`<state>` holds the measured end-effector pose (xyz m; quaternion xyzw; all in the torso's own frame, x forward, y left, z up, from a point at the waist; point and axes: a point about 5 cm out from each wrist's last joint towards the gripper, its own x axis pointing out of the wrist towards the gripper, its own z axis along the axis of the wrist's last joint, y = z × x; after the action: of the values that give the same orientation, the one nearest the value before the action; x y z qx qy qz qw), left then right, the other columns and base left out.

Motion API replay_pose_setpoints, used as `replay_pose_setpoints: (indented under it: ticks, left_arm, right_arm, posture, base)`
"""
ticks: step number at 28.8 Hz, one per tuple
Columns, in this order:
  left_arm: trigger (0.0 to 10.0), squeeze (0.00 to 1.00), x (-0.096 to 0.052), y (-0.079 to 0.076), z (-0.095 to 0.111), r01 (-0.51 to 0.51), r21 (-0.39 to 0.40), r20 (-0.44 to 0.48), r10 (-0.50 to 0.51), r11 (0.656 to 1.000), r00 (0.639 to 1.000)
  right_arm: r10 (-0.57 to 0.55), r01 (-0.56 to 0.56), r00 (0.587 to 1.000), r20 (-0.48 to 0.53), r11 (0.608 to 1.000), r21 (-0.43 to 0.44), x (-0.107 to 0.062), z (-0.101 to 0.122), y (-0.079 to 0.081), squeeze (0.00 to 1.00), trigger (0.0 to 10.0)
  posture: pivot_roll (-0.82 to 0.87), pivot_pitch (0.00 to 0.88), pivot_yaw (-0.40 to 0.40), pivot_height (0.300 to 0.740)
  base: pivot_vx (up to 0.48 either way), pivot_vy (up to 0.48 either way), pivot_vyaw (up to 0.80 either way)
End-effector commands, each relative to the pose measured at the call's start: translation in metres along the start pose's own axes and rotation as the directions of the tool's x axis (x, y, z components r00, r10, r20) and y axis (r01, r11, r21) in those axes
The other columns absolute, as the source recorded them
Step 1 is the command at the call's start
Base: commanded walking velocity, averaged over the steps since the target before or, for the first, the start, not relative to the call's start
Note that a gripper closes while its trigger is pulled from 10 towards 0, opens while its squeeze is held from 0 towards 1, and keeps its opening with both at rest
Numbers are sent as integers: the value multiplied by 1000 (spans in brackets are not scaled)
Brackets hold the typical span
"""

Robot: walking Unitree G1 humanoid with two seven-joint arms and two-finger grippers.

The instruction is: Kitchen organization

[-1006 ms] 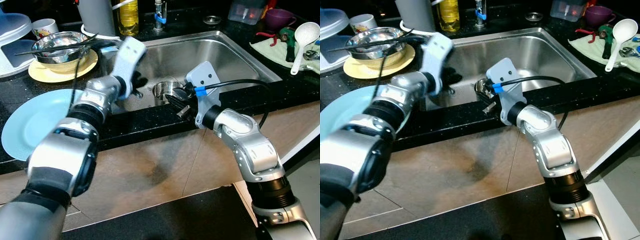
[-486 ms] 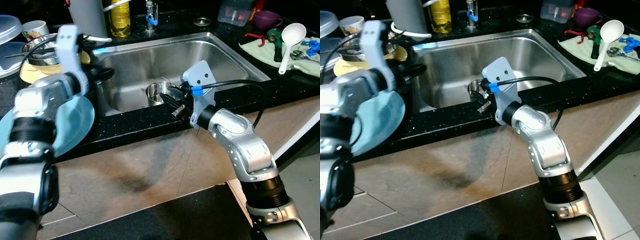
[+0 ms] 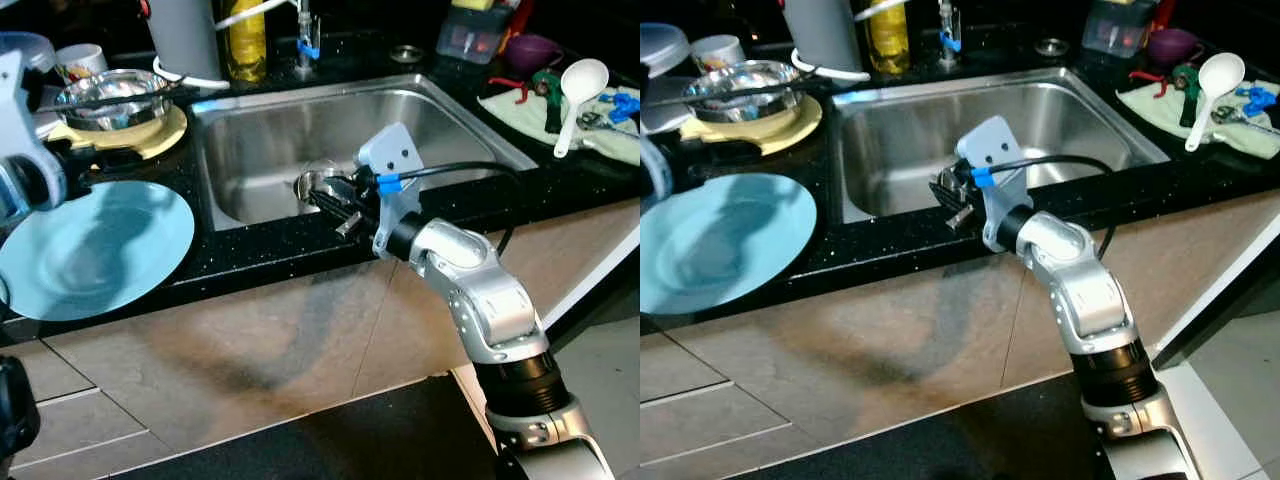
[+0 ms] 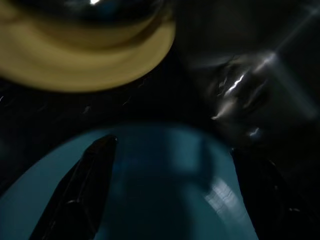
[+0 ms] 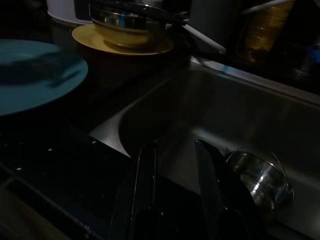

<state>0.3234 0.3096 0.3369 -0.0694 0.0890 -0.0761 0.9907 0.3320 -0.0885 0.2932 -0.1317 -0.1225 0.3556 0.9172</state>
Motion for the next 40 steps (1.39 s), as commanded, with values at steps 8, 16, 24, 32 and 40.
replay_pose_setpoints:
  ticks: [8,16,24,32,40]
  left_arm:
    - [10000,757,-27,30,-10,-122,59,-141,129,991,982]
    - [10000,0,-45,75,-28,-368,109,-206,383,923,900]
    - [10000,0,-44,84,-39,-407,71,-215,413,911,885]
    - [10000,0,-32,74,-47,-299,-90,-203,276,950,939]
    - [0,0,-29,68,-45,-226,-164,-179,196,960,964]
  right_arm:
    - [29,-29,1000,7,1000,4,0,0,3,0,10000]
    - [38,-38,999,2,999,4,0,-1,4,0,10000]
    - [43,-43,999,2,999,0,0,-1,4,0,10000]
    - [42,-42,999,6,999,-9,-1,1,3,0,10000]
    - [42,-41,999,11,999,-14,-1,2,3,0,10000]
  posture:
    - [-34,188,-13,740]
    - [-35,190,-15,740]
    - [-35,192,-17,740]
    - [-43,190,-16,740]
    - [-43,187,-17,740]
  base:
    - [0,0,0]
    - [0,0,0]
    - [0,0,0]
    - [0,0,0]
    - [0,0,0]
